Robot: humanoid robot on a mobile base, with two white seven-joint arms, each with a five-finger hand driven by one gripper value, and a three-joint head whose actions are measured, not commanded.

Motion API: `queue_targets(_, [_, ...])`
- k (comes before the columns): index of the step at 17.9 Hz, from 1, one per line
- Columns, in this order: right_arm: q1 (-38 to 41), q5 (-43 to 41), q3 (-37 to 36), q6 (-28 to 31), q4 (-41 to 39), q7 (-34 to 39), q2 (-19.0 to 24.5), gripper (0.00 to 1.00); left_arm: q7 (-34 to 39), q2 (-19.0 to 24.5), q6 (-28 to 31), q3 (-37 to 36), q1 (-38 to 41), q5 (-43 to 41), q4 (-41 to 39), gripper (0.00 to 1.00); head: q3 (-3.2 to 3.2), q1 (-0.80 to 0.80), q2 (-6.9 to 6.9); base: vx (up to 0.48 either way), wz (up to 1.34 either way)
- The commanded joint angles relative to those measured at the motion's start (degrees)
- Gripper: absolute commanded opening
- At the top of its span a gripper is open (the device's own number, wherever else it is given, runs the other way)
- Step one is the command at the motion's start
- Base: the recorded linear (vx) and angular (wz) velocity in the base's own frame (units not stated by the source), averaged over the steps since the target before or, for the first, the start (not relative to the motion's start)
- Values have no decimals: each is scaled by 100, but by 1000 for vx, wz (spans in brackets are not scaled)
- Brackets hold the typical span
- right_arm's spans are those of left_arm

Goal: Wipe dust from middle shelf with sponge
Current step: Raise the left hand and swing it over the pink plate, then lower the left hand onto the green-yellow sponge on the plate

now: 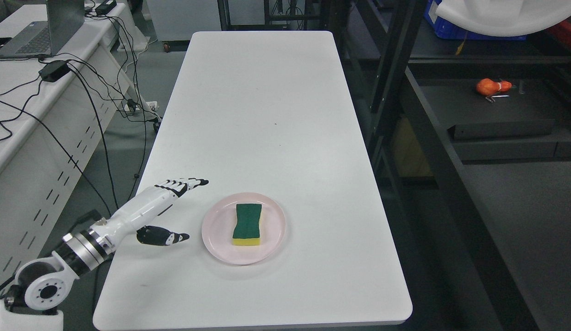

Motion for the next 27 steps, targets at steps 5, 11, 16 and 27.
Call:
queue_targets(5, [0, 0, 0, 414, -100, 5, -100, 100, -296, 930, -461, -683, -1549, -1209, 841, 96, 0, 0, 0, 0, 0])
queue_targets(11, [0, 0, 0, 414, -100, -4, -100, 100, -296, 597, -488, -1913, -2165, -1481, 885, 96, 0, 0, 0, 0, 0])
queue_targets(16, [0, 0, 0, 414, -100, 5, -100, 100, -296, -141, -488, -2520, -2201, -1868, 1060, 96, 0, 0, 0, 0, 0])
queue_targets(27, [0, 0, 0, 414, -100, -4, -100, 100, -514, -222, -795, -2250, -2052, -2001, 649, 96, 0, 0, 0, 0, 0])
